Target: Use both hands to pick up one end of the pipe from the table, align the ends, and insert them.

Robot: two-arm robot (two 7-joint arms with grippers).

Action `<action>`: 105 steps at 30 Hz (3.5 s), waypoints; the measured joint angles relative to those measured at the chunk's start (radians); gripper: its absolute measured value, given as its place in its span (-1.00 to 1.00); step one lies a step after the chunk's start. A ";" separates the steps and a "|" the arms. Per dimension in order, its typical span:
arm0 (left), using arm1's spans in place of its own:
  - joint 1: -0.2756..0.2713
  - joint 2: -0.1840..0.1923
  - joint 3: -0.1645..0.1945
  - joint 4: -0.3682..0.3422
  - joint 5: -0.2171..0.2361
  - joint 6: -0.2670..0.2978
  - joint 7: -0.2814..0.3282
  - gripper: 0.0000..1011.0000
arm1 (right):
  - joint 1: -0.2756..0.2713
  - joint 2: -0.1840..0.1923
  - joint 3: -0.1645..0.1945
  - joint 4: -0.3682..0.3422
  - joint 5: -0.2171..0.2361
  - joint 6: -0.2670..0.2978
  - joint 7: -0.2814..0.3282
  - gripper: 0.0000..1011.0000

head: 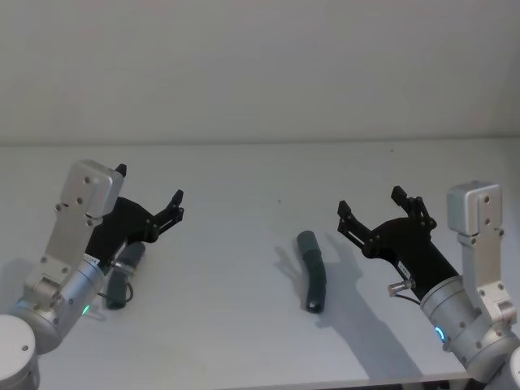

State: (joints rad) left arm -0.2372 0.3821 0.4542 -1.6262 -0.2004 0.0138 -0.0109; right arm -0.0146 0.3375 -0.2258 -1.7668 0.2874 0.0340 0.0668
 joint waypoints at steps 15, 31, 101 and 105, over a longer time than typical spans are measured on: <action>0.000 0.000 0.000 0.000 0.000 0.000 0.000 0.98 | 0.000 0.000 0.000 0.000 0.000 0.000 0.000 0.98; 0.000 0.000 0.000 0.000 0.000 0.000 0.000 0.98 | 0.000 0.000 0.000 0.000 0.000 0.000 0.000 0.98; 0.158 -0.164 -0.022 -0.384 0.036 0.634 0.214 0.98 | 0.000 0.000 0.000 0.000 0.000 0.000 0.000 0.98; 0.167 -0.162 -0.039 -0.383 0.019 0.633 0.195 0.98 | 0.000 0.000 0.000 0.000 0.000 0.000 0.000 0.98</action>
State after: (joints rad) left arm -0.0705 0.2196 0.4148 -2.0097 -0.1810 0.6467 0.1836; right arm -0.0146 0.3374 -0.2258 -1.7668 0.2874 0.0340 0.0668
